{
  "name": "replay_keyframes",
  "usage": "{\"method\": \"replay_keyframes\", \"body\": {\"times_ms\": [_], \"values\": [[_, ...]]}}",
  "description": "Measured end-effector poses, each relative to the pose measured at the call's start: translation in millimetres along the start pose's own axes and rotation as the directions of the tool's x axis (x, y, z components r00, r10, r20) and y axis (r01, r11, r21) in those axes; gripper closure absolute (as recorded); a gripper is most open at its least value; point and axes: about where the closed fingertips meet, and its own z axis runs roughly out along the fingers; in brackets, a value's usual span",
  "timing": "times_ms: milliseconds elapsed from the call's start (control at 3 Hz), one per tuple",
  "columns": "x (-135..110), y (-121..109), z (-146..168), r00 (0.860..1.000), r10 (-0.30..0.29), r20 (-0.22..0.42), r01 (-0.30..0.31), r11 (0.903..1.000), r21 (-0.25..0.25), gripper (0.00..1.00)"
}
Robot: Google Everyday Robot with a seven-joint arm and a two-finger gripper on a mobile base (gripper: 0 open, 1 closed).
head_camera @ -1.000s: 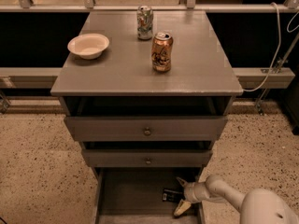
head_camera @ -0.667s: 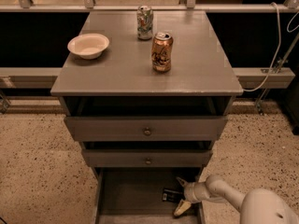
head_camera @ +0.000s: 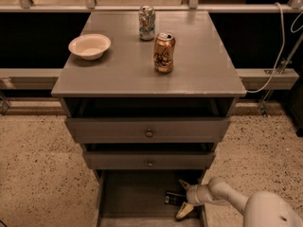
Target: Pick rxbar chocolate from bottom drawer and place on counter
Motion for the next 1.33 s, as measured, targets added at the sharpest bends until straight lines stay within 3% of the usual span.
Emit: {"method": "replay_keyframes", "body": {"times_ms": [1000,1333], "values": [[0.0,0.0,0.0,1.000,0.000,0.000,0.000,1.0000,0.000,0.74],[0.0,0.0,0.0,1.000,0.000,0.000,0.000,1.0000,0.000,0.91]]}}
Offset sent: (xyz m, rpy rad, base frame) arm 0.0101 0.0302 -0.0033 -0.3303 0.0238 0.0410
